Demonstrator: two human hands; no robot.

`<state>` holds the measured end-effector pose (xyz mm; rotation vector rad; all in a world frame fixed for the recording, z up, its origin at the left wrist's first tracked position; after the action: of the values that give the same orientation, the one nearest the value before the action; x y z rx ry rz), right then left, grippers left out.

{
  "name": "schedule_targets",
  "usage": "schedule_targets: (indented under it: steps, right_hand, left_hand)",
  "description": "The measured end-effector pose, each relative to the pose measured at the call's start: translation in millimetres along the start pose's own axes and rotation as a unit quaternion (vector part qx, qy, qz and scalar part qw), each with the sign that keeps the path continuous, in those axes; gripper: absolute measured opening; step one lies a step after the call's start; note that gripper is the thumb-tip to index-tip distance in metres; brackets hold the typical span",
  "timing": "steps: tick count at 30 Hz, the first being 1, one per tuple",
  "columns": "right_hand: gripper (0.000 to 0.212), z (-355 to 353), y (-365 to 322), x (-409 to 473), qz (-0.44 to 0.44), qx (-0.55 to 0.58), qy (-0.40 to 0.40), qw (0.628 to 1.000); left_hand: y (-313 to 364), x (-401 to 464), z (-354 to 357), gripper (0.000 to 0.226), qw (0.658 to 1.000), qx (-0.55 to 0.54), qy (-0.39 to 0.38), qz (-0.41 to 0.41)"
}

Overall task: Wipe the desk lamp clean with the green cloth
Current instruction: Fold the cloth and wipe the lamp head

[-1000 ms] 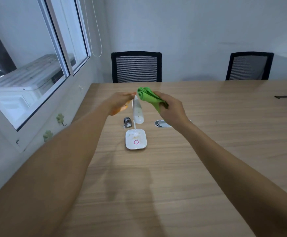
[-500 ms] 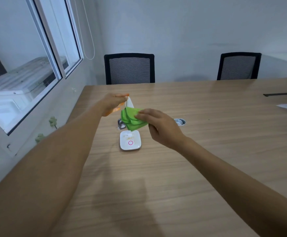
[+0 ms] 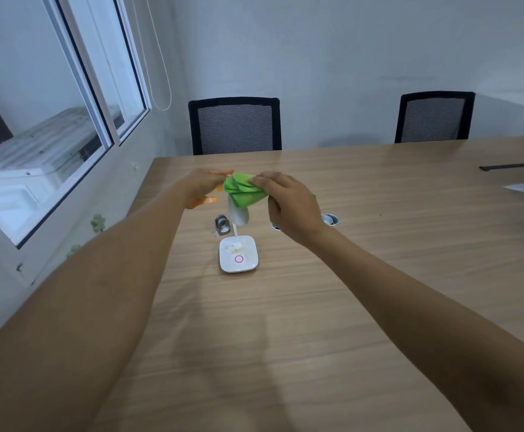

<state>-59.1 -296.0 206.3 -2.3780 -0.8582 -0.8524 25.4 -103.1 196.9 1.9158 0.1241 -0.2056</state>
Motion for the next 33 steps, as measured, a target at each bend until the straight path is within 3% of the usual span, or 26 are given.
schedule_targets:
  steps: [7, 13, 18, 25, 33]
  right_hand:
    - [0.054, 8.3, -3.5, -14.0, -0.049, -0.005, -0.070, 0.996]
    - [0.044, -5.0, -13.9, -50.1, -0.119, 0.013, -0.034, 0.992]
    - [0.046, -5.9, -5.3, -12.2, -0.050, 0.002, 0.025, 0.998]
    - [0.055, 21.7, -6.0, -5.2, -0.020, 0.006, -0.063, 0.998]
    - [0.046, 13.3, -16.0, -64.0, -0.136, -0.038, -0.039, 0.989]
  left_hand:
    - [-2.6, 0.2, 1.4, 0.037, 1.000, -0.026, -0.001, 0.002]
    - [-5.8, 4.2, 0.6, 0.036, 0.999, -0.035, 0.002, -0.006]
    - [-6.7, 6.5, -2.7, 0.022, 0.999, -0.046, -0.008, 0.005]
    - [-4.5, 8.6, 0.1, 0.041, 0.998, -0.048, -0.013, 0.026]
    - [-4.0, 3.3, 0.5, 0.037, 1.000, -0.021, -0.006, 0.006]
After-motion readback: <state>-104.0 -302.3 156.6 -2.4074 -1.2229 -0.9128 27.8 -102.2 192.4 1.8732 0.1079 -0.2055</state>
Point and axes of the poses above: each hand's wrist, its own x-axis towards the middle knuckle, its own z-axis out of the palm, y = z × x, the point moved 2 cm from there along x, towards the middle knuckle, and after that the axes turned 2 degrees about x, right-handed, at the moved point
